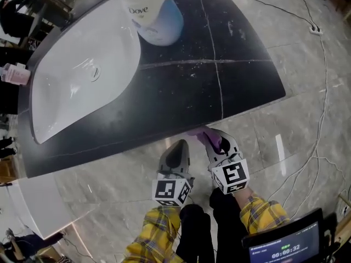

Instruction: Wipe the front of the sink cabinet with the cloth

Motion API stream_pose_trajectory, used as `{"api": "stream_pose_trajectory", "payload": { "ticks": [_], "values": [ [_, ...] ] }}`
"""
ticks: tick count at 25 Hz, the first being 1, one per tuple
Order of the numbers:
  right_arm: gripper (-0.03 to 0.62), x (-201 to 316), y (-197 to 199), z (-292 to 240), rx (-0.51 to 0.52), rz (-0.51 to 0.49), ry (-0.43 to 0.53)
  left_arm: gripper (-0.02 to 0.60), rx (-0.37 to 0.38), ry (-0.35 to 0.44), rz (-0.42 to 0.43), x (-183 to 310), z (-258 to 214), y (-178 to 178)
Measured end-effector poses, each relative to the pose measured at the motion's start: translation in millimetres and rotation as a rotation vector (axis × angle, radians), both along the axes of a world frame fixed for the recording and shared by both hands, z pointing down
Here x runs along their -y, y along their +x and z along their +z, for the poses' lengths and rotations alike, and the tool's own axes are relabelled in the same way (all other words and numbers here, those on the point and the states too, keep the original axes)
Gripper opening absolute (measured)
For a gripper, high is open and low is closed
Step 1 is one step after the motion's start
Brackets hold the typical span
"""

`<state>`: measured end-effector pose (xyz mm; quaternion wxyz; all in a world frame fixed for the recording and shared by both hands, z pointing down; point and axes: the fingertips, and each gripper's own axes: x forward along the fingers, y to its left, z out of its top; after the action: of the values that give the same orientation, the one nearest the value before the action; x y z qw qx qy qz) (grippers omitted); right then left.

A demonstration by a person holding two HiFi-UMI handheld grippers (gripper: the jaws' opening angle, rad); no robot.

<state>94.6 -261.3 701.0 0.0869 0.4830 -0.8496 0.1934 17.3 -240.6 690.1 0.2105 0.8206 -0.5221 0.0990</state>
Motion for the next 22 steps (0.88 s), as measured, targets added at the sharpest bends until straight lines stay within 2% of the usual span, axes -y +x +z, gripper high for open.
{"api": "stream_pose_trajectory", "payload": {
  "ticks": [11, 22],
  "values": [
    [0.044, 18, 65, 11, -0.01, 0.114, 0.003, 0.008, 0.018, -0.009, 0.089, 12, 14, 50],
    [0.044, 18, 119, 15, -0.012, 0.231, -0.024, 0.008, -0.016, -0.01, 0.204, 11, 8, 106]
  ]
}}
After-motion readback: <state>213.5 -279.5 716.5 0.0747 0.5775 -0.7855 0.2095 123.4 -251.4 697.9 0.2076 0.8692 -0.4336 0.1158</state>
